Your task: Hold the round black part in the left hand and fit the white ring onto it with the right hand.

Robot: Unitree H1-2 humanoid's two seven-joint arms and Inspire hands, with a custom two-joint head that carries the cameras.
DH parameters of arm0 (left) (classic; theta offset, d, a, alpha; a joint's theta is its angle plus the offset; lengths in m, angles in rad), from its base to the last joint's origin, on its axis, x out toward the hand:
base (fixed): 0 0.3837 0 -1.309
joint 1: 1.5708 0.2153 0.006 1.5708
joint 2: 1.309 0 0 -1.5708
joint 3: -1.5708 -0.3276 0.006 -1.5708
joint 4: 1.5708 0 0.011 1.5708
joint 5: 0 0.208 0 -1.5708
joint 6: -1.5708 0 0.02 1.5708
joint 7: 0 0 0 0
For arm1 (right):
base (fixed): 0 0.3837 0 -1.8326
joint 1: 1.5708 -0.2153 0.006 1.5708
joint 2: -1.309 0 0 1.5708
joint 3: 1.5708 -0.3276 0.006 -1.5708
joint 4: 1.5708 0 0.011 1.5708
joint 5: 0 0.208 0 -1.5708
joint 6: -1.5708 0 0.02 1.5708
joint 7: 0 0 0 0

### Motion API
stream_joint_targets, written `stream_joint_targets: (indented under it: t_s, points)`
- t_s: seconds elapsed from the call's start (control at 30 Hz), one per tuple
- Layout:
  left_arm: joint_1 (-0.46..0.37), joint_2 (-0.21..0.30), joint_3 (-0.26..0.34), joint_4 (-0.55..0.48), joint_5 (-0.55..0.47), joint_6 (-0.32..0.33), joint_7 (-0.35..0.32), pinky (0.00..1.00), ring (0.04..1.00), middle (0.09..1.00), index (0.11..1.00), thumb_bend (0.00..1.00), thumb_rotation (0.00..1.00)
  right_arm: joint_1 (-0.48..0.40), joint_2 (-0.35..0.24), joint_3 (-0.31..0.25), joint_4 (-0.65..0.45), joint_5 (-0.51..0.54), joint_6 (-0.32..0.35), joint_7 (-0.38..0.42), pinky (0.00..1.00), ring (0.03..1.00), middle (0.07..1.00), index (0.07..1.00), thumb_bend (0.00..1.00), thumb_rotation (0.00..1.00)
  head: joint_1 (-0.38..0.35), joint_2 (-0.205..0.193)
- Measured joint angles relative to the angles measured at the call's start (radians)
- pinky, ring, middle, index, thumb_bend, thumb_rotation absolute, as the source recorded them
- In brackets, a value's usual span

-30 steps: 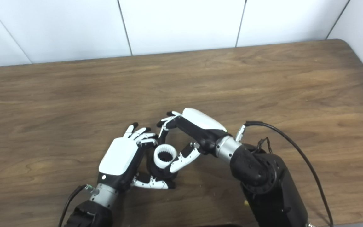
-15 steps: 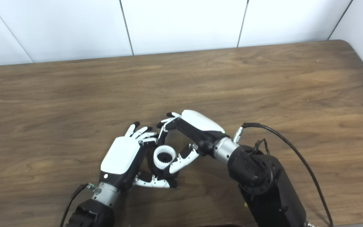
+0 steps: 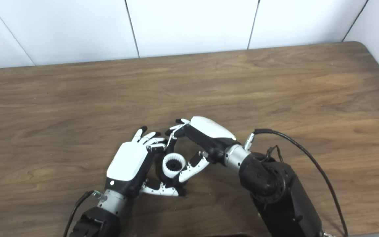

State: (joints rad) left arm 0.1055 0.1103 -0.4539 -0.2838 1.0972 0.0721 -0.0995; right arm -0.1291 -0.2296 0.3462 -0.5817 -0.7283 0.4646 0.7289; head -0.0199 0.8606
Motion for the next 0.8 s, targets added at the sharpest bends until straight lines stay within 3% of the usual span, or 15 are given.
stream_joint_targets:
  t_s: [0.43,0.47,0.53,0.63,0.8]
  points:
    - [0.000,-0.003,-0.001,0.000,0.000,-0.001,0.000,1.00,0.888,0.779,0.484,0.52,0.05,0.006,-0.005,0.009,0.029,0.019,-0.001,-0.033,1.00,0.980,0.858,0.491,0.52,0.14,-0.006,-0.008]
    - [0.000,-0.003,-0.001,0.000,0.000,-0.001,0.001,1.00,0.887,0.778,0.484,0.52,0.05,0.006,-0.007,0.012,0.029,0.017,-0.001,-0.033,1.00,0.985,0.870,0.582,0.77,0.18,-0.006,-0.008]
    - [0.000,-0.004,-0.002,0.001,0.000,-0.001,0.001,1.00,0.886,0.777,0.484,0.52,0.05,0.006,-0.009,0.015,0.029,0.014,-0.001,-0.033,0.99,0.988,0.883,0.639,0.91,0.21,-0.008,-0.008]
    - [0.000,-0.004,-0.001,0.001,-0.001,-0.001,0.001,1.00,0.889,0.780,0.484,0.52,0.05,0.006,-0.013,0.015,0.029,0.014,-0.001,-0.033,1.00,0.997,0.910,0.675,0.99,0.23,-0.008,-0.008]
    - [0.000,-0.004,-0.001,0.001,-0.001,-0.001,0.000,1.00,0.891,0.782,0.484,0.52,0.05,0.005,-0.013,0.015,0.029,0.002,0.002,-0.031,1.00,1.000,0.935,0.707,1.00,0.23,-0.009,-0.008]
